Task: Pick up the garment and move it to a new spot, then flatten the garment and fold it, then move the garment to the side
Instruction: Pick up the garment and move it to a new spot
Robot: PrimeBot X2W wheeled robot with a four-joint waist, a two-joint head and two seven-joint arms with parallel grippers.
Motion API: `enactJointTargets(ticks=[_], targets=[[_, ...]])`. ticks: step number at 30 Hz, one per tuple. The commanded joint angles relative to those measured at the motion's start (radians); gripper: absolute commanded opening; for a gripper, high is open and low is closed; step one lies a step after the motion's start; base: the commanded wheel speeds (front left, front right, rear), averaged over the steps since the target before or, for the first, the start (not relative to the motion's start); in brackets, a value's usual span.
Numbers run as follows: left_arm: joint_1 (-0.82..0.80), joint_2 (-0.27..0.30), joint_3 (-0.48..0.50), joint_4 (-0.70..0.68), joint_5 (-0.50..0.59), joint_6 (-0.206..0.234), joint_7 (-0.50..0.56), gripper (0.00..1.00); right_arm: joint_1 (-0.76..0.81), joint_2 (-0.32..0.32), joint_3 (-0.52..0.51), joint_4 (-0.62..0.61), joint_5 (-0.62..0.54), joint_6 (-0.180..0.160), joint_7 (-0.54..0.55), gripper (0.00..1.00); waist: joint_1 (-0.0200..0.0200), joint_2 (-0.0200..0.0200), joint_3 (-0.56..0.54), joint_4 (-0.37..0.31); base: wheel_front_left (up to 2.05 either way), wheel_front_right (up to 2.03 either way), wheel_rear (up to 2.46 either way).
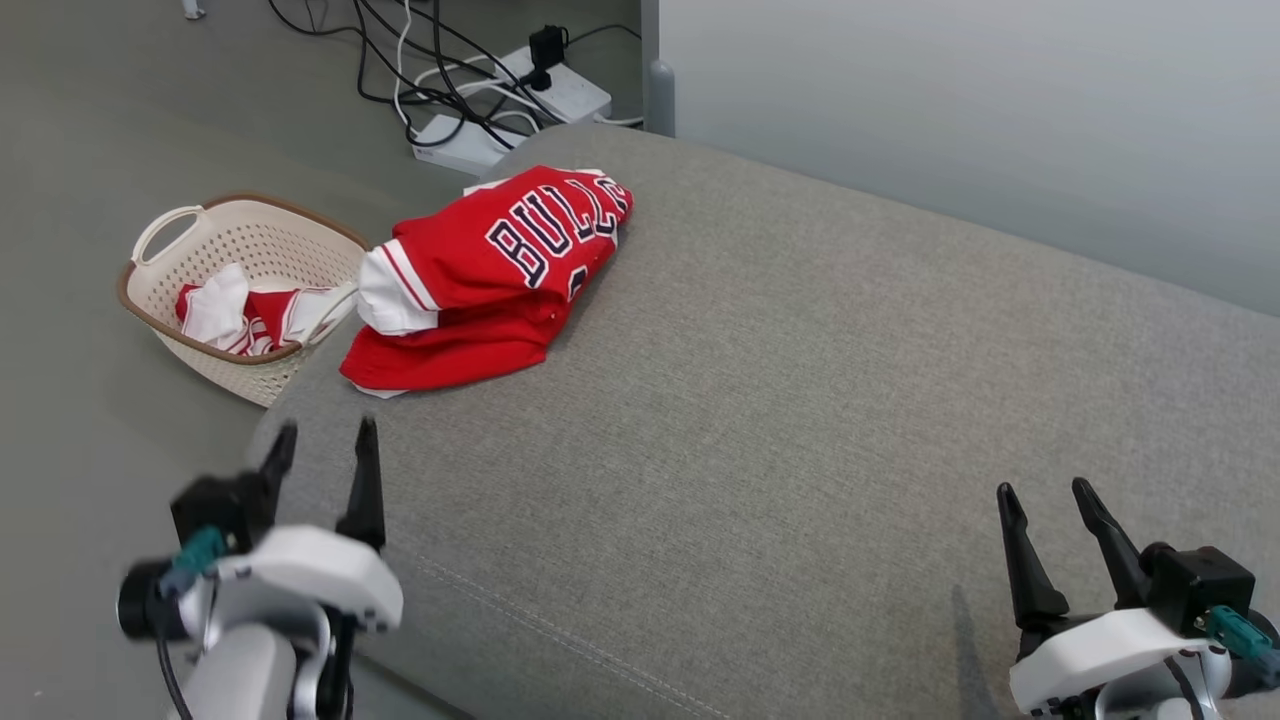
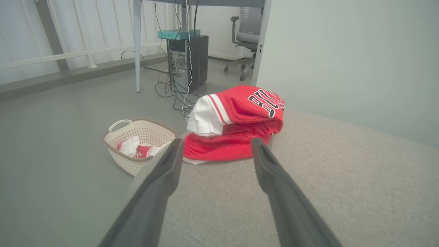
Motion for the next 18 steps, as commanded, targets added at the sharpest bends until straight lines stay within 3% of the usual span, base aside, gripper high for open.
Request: enactJointTargets(ticks=[1, 9, 18], targets=[[-0.105, 0.026, 0.037, -0.043, -0.013, -0.013, 0.011, 1.0, -0.049, -0.016, 0.028, -0.037, 0.003, 0.0, -0.014, 1.0, 0.0, 0.0, 0.019, -0.016, 0.0, 0.0, 0.0], [-0.408, 0.105, 0.078, -0.063, -0.074, -0.057, 0.176, 1.0, -0.092, -0.028, 0.04, -0.079, 0.008, 0.0, -0.014, 1.0, 0.0, 0.0, 0.112, -0.097, 0.0, 0.0, 0.0], [-0.728, 0.224, 0.13, 0.198, -0.169, -0.115, 0.435, 1.0, -0.159, -0.046, 0.059, -0.113, 0.016, 0.0, -0.014, 1.0, 0.0, 0.0, 0.25, -0.227, 0.0, 0.0, 0.0]])
